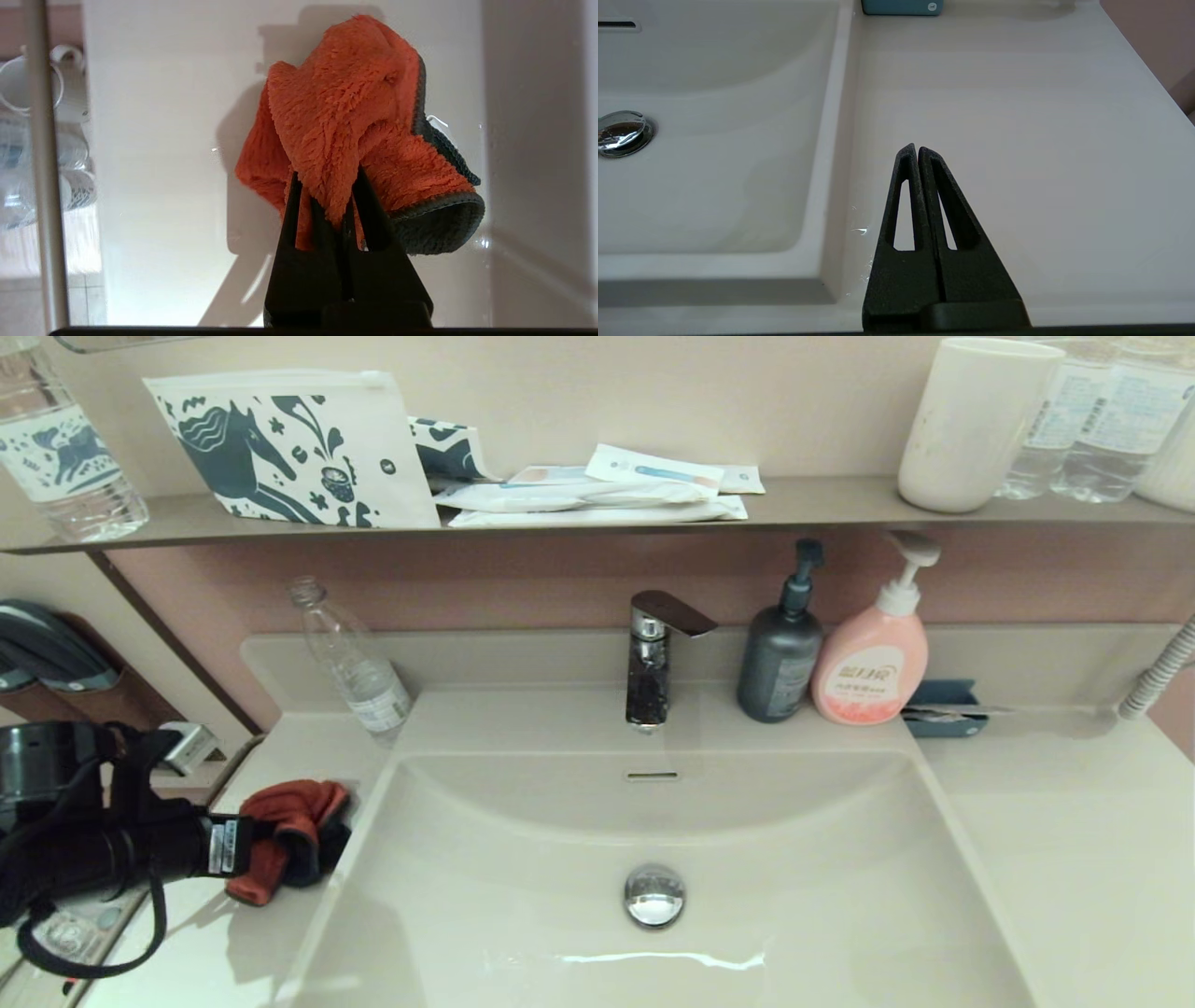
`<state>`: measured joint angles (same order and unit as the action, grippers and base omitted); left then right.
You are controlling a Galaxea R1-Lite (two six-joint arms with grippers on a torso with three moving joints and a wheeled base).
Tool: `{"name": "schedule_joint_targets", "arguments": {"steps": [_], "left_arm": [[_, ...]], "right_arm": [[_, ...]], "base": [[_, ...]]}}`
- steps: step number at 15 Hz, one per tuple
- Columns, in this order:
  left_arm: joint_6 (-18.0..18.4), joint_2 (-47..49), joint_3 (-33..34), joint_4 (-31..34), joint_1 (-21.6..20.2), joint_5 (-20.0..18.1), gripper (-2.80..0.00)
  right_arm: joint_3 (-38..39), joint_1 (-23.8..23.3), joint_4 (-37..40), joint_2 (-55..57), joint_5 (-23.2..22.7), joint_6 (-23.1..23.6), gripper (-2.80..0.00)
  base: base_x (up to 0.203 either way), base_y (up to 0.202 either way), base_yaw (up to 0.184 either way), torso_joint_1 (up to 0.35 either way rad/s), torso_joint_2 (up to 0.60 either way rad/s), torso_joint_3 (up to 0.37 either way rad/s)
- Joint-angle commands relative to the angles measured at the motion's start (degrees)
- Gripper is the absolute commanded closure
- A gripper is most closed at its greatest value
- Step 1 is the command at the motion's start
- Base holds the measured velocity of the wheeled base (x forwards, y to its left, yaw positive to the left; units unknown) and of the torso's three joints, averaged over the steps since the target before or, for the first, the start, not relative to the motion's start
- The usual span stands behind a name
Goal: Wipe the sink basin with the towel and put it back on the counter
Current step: Pick up the cloth
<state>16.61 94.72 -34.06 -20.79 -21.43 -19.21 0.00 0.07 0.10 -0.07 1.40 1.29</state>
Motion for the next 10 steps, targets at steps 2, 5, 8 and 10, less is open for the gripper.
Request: {"name": "schedule_joint_targets", "arguments": {"steps": [2, 5, 8, 10], "left_arm": [[-1.62, -4.82, 0.52, 0.44, -0.76, 0.03, 0.00], [-1.73, -10.11, 1.46, 4.40, -2.25, 0.02, 0.00], [-2.40, -17.14, 1.53, 9.03, -3.80, -0.19, 0.00], [-5.18, -22.24, 1.39, 11.36, -3.75, -0.23, 0.00]], "right_arm": [[-0.01, 0.01, -0.01, 0.07, 0.01, 0.03, 0.00], [-0.01, 0.01, -0.01, 0.07, 0.01, 0.03, 0.00], [0.00, 0.01, -0.01, 0.07, 0.01, 0.03, 0.00], [0.00, 0.01, -0.01, 0.07, 0.01, 0.03, 0.00]], "base": [[0.000, 0.000, 0.000, 0.000, 0.00, 0.000], [0.000, 0.000, 0.000, 0.000, 0.00, 0.000], [0.000, 0.000, 0.000, 0.000, 0.00, 0.000], [0.000, 0.000, 0.000, 0.000, 0.00, 0.000]]}}
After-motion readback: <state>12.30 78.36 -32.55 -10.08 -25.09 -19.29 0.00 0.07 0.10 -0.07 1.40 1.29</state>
